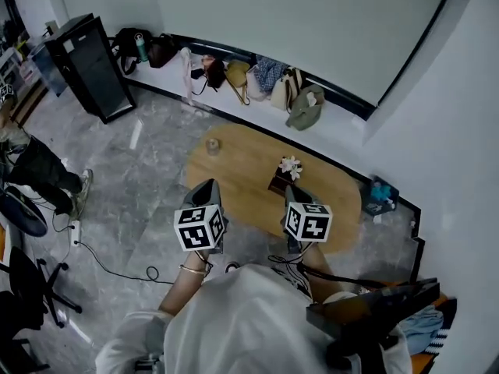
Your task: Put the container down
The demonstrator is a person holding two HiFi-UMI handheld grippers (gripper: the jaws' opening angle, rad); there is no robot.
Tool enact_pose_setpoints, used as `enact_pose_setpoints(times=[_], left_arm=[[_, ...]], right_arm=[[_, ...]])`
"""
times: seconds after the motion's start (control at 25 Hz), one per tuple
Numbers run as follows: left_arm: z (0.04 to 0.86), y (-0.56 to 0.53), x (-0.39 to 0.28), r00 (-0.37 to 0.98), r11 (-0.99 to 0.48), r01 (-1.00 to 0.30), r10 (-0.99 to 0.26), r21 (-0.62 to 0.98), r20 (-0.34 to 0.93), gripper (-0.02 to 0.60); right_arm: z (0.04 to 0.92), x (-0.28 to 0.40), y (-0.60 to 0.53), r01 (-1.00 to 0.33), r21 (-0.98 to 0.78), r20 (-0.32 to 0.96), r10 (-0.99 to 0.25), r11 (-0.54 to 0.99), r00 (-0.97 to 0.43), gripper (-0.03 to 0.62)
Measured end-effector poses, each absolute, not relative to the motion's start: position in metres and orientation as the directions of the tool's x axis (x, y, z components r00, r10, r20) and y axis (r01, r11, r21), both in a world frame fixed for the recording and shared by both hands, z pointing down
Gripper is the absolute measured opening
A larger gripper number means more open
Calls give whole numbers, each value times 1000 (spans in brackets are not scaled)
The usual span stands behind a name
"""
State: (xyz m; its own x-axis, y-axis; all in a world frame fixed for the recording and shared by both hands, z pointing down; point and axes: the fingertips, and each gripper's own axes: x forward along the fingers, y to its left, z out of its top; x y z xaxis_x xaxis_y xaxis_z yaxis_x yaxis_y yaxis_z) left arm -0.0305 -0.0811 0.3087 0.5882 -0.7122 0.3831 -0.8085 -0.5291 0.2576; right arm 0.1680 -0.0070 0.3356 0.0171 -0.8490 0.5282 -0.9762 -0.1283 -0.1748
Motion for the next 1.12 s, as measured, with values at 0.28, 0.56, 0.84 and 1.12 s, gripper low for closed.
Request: enact_pose_setpoints(times=[0.28, 0.56, 0.84, 1.12], left_arm=[[301, -66, -15, 528, -469, -849, -754, 244, 391, 8], [306, -45, -15, 473, -416, -881, -782, 225, 405, 8], [311, -34, -24, 437, -373, -899, -801, 230, 408, 8], [311, -30, -27, 432, -369, -901, -804, 227, 408, 8]], right_arm=[[322, 201, 3, -985, -150, 501, -865, -86, -1, 23], [322, 215, 19, -996, -81, 486, -874, -33, -10, 23], [322, 214, 26, -997, -76, 476, -879, -8, -29, 23], [320, 215, 25, -996, -85, 467, -884, -9, -32, 23]])
